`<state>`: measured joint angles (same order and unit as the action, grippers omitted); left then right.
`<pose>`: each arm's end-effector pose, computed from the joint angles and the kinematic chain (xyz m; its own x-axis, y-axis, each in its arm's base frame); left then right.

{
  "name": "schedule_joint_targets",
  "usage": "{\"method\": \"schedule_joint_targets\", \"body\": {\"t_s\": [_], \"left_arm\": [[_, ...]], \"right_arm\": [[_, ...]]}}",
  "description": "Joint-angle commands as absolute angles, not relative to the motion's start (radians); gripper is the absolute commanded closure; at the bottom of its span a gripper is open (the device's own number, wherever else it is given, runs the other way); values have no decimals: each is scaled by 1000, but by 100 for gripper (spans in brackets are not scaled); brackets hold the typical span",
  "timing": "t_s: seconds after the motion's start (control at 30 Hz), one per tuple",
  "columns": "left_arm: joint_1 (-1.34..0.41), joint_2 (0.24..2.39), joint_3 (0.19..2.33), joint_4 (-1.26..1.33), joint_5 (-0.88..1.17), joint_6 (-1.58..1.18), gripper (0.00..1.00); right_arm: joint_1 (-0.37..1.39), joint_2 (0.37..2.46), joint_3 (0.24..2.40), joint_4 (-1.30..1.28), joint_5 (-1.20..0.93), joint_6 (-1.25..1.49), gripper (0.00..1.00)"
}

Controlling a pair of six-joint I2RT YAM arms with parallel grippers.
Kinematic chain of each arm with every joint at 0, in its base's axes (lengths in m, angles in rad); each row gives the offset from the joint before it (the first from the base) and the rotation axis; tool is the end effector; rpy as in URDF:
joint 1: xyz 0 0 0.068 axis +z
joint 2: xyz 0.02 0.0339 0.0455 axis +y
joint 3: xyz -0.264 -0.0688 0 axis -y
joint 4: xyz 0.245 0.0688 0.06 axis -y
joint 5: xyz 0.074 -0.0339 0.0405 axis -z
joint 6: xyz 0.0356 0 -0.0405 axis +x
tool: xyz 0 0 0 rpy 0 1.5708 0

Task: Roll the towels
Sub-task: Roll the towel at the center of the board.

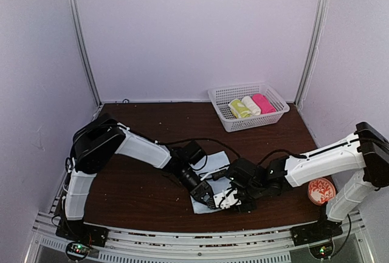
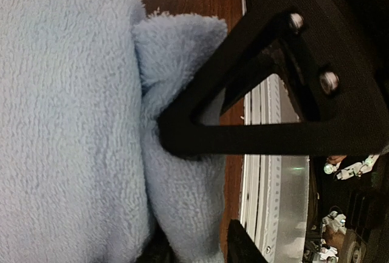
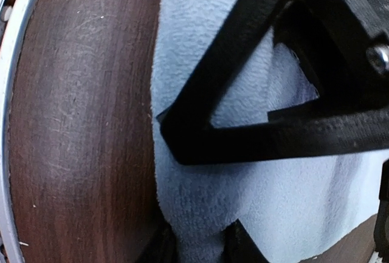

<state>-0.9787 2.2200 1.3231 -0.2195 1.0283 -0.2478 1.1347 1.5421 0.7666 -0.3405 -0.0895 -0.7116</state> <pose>0.2091 -0.3655 0.0868 -0.6427 0.7286 -0.2368 0.4957 0.1598 -0.8537 0.1143 0.2528 0.1504 0.3130 -0.8682 -0.3851 -0.9441 -0.2401 -0.2261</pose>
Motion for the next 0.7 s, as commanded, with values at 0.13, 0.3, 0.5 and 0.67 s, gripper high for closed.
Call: {"method": "schedule_joint_targets", "body": {"t_s": [0.13, 0.3, 0.5, 0.67], "left_arm": [[-961, 1994, 1182, -307, 650, -184, 61], [-958, 1711, 1017, -158, 477, -212, 57], [-980, 1436, 853, 36, 345, -202, 55], [-1077, 1350, 850, 44, 194, -52, 54]], "right_arm": [[1097, 1614, 828, -507, -258, -716, 90], [990, 1671, 937, -692, -483, -679, 90], [801, 1903, 1164, -948, -707, -717, 92], [713, 2173, 1399, -1244, -839, -844, 91]]}}
